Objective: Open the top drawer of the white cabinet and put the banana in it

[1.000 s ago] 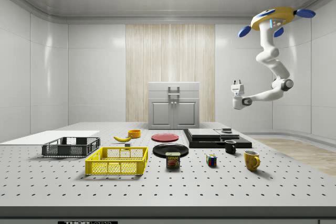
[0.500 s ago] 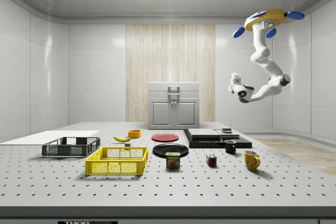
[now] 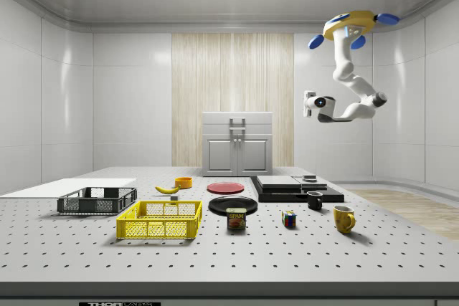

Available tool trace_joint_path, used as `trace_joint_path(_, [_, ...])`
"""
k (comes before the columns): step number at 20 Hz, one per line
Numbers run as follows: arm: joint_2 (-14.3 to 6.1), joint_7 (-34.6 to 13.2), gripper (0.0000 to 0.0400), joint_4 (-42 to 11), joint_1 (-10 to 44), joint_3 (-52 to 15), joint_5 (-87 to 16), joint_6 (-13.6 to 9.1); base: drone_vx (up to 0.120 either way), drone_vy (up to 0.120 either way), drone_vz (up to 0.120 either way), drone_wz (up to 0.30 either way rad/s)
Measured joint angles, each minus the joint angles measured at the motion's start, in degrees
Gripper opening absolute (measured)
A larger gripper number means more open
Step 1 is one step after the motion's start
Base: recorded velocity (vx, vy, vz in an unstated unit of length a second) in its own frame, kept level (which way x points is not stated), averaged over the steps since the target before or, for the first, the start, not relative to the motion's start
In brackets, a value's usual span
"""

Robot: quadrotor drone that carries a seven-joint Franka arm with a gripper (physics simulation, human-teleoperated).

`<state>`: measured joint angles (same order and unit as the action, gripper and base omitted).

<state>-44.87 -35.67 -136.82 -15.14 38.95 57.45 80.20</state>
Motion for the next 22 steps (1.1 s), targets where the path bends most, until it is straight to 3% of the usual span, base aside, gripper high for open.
trace_joint_path(2, [-0.6,-0.1,0.0400,-0.6,-1.1,0.9,0.5,0.6,0.120,-0.120,0.000,0.000])
trace_joint_path(8, [-2.3,-0.6,0.0400,-1.5,-3.8,2.9,0.7,2.3,0.120,0.000,0.000,0.000])
trace_joint_path(22, [-6.1,-2.5,0.0400,-2.4,-9.0,5.7,-1.3,6.4,0.120,-0.120,0.000,0.000])
